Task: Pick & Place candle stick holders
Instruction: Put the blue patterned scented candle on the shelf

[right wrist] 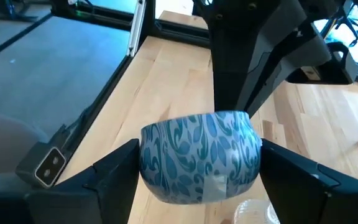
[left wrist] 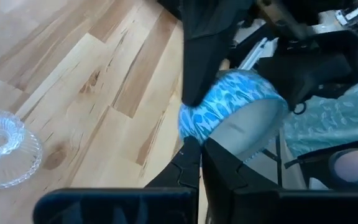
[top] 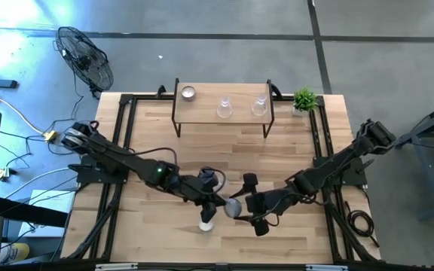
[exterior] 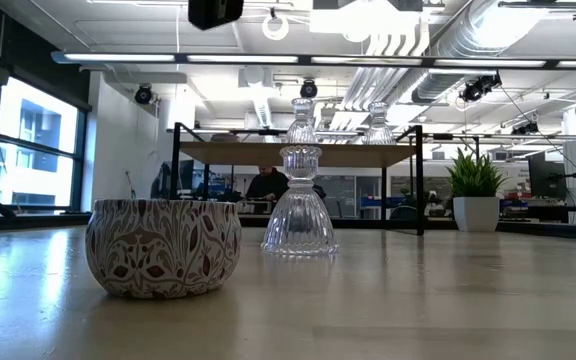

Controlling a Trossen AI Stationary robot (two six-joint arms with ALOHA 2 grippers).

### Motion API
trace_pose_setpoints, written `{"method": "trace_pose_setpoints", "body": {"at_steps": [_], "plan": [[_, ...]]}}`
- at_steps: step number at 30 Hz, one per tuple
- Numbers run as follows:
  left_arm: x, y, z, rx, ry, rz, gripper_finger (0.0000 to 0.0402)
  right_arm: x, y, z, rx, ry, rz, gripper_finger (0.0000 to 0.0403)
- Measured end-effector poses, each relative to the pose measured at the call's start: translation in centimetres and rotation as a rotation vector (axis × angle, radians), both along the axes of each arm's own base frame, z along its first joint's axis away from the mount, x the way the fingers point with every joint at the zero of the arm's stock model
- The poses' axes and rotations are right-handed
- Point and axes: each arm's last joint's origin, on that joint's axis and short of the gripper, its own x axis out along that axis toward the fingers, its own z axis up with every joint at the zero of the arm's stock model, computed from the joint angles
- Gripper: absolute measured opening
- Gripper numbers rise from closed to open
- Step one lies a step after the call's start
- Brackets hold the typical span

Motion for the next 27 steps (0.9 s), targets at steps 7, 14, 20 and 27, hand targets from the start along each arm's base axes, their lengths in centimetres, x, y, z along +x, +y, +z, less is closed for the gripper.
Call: {"method": "trace_pose_setpoints", "body": {"at_steps": [7, 14, 20, 27], "plan": [[-1.8, -0.5, 5.5, 0.041, -0.229, -0.001, 0.0001, 0.1, -0.3, -0.8, -0.038, 0.034, -0.030, 0.0281], [-2.4, -1.7, 6.9, 0.113, -0.277, -0.038, 0.0002, -0.2, 0.2, -0.4, -0.027, 0.018, -0.007, 0.0280], [-2.8, -2.7, 6.1, 0.237, -0.251, -0.093, 0.0002, -0.3, 0.4, -0.3, -0.035, 0.007, -0.021, 0.0280], [-4.3, -4.1, 5.1, 0.630, -0.177, -0.057, 0.0003, -0.7, 1.2, -0.2, -0.037, -0.007, -0.006, 0.0280]]}}
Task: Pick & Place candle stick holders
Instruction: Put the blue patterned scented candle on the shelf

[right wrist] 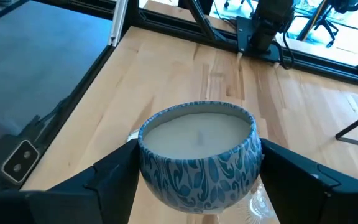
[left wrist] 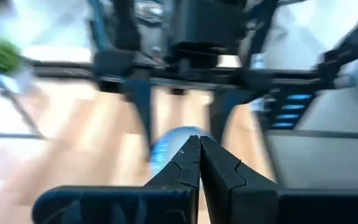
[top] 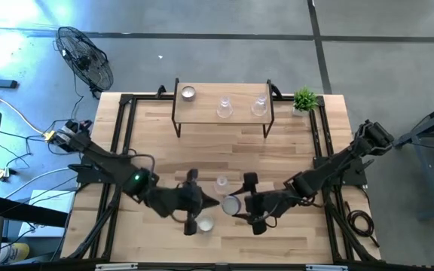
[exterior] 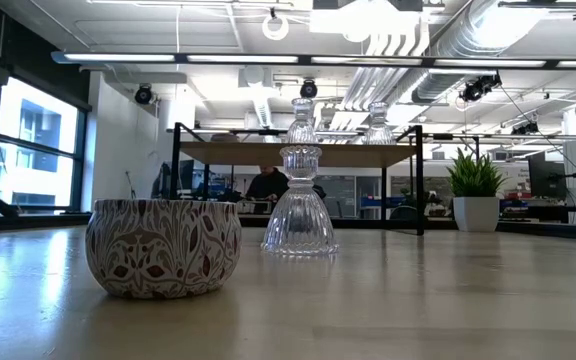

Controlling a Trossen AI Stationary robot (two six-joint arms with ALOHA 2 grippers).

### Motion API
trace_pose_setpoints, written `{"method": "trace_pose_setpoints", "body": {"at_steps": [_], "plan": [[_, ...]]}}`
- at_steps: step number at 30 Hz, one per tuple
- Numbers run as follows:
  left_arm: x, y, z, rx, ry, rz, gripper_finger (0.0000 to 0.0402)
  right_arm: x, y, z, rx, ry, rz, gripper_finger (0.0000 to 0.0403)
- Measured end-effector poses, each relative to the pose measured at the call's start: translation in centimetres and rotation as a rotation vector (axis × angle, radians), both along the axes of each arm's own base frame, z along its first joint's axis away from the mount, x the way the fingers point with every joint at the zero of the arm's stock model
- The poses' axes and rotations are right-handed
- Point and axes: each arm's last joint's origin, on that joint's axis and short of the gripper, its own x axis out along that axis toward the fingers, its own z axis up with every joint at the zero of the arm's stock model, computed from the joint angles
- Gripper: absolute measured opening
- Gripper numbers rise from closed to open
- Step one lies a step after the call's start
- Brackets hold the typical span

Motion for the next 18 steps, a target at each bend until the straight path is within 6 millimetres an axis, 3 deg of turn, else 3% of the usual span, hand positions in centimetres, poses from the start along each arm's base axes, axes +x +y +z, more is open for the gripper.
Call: {"method": "trace_pose_setpoints", "body": {"at_steps": [3, 8, 12, 18], "plan": [[-0.4, -0.5, -0.2, 0.095, -0.009, 0.072, 0.0003, -0.1, 0.2, 0.1, 0.000, -0.007, 0.008, 0.0280], [-0.6, -0.8, -0.2, 0.102, -0.015, 0.084, 0.0028, 0.0, 0.2, 0.1, 0.003, -0.012, 0.008, 0.0280], [-0.6, -0.7, -0.3, 0.084, -0.009, 0.094, 0.0082, 0.0, 0.2, 0.1, 0.003, -0.012, 0.008, 0.0280], [-0.2, -0.8, -1.2, 0.061, 0.003, 0.183, 0.0198, 0.0, 0.2, 0.2, 0.007, -0.018, 0.008, 0.0280]]}}
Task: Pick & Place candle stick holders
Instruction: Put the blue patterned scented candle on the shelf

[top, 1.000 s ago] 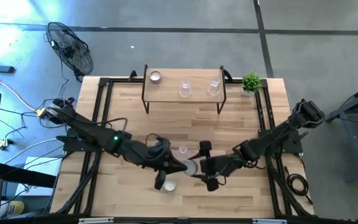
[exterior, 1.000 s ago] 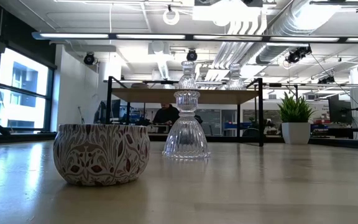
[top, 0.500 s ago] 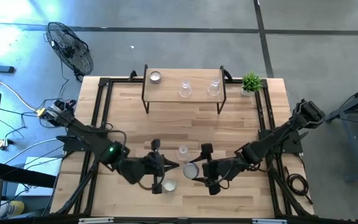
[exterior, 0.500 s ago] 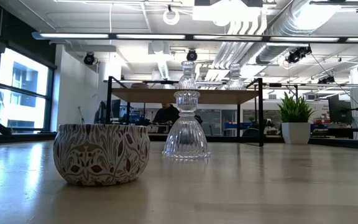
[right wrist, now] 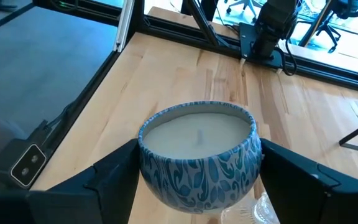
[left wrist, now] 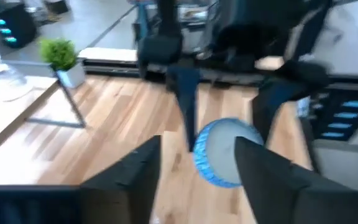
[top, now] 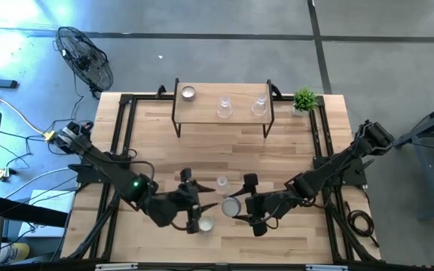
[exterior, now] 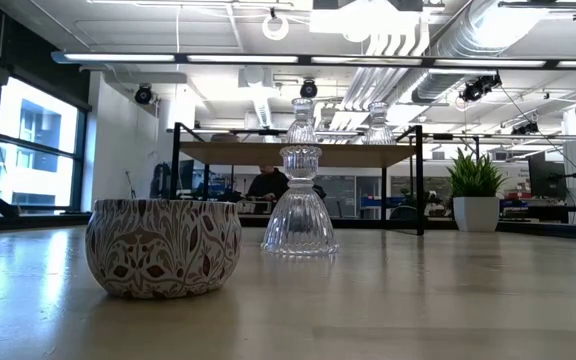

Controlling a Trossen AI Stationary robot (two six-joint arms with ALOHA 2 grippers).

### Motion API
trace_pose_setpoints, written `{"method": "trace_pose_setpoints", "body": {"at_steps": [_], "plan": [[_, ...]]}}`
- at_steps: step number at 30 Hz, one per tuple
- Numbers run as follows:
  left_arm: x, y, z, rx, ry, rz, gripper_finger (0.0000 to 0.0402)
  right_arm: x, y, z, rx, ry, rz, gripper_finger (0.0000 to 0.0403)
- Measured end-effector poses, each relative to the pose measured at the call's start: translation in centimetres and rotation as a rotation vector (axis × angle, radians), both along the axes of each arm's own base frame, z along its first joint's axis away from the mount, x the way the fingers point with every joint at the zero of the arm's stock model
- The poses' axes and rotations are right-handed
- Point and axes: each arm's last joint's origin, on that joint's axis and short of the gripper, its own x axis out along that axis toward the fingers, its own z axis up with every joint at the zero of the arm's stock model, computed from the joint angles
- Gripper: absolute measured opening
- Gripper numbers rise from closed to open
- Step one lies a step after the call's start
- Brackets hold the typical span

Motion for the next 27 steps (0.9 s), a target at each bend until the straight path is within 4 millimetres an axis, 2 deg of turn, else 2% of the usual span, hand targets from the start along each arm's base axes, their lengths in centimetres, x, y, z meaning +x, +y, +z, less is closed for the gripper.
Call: {"method": "trace_pose_setpoints", "body": {"at_steps": [5, 11, 18, 22, 27], "plan": [[0.8, -0.7, -1.7, 0.072, 0.078, -0.075, 0.0282, 0.0, 0.0, 0.0, 0.001, -0.002, 0.000, 0.0280], [1.3, -1.3, -2.9, 0.094, 0.129, -0.122, 0.0339, 0.0, 0.0, 0.1, 0.004, -0.003, 0.003, 0.0280], [0.1, -3.1, -3.9, 0.275, 0.172, -0.120, 0.0354, 0.1, 0.2, 0.4, 0.042, -0.027, 0.024, 0.0280], [0.2, -4.1, -4.8, 0.445, 0.164, -0.048, 0.0354, 0.3, 0.4, 0.8, 0.084, -0.066, 0.071, 0.0280], [1.3, -4.9, -6.6, 0.628, 0.175, 0.039, 0.0354, 0.4, 0.7, 1.5, 0.130, -0.121, 0.121, 0.0280]]}}
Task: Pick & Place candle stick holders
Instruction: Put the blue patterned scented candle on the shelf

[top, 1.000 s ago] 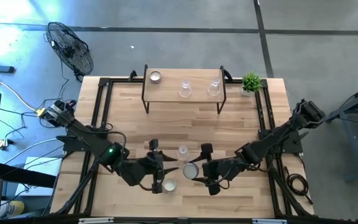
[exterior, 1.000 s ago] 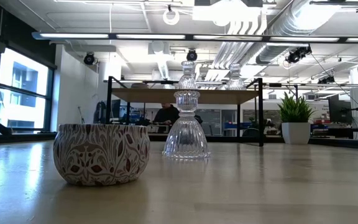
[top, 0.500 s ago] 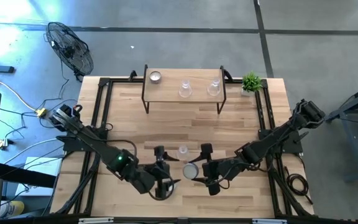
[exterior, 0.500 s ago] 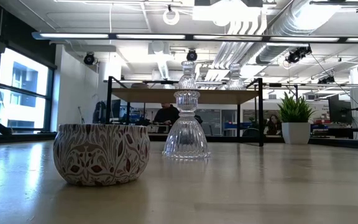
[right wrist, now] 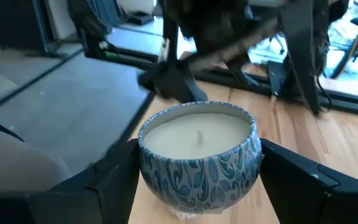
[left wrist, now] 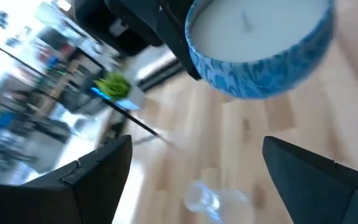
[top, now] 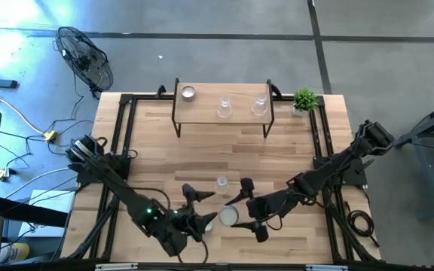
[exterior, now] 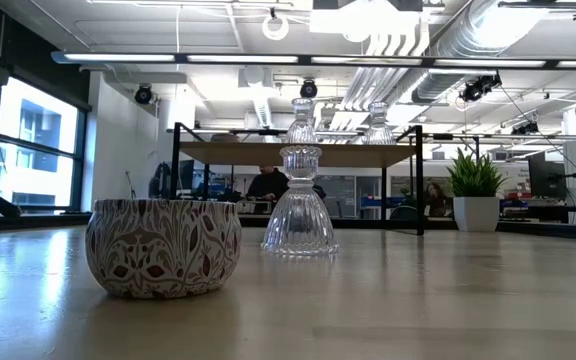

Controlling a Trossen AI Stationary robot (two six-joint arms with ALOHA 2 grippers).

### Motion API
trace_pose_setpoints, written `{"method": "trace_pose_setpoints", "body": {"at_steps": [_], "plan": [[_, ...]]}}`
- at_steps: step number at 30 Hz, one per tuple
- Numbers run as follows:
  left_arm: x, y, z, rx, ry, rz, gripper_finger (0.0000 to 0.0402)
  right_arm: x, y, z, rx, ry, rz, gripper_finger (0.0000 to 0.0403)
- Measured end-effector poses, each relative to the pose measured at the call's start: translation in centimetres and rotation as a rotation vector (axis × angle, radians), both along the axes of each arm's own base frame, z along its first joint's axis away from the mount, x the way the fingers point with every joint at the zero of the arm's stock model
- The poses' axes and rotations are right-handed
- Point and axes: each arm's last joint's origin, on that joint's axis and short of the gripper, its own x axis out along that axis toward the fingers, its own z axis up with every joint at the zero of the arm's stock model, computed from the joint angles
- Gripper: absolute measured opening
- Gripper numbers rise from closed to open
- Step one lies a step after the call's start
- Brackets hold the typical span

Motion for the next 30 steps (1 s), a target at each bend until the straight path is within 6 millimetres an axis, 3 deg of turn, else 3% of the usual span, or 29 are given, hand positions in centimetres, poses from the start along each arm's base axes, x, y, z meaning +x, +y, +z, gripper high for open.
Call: {"method": "trace_pose_setpoints", "body": {"at_steps": [5, 11, 30], "plan": [[1.2, -1.0, -0.7, 0.181, -0.027, 0.053, 0.0354, 0.0, 0.0, 0.1, 0.010, -0.008, -0.006, 0.0280], [1.1, -2.2, -0.4, 0.337, 0.001, 0.024, 0.0353, 0.1, 0.0, 0.3, 0.020, -0.028, -0.017, 0.0280], [1.3, -2.7, 0.4, 0.449, 0.027, -0.093, 0.0353, 0.7, -1.0, 0.4, 0.055, -0.027, -0.045, 0.0280]]}}
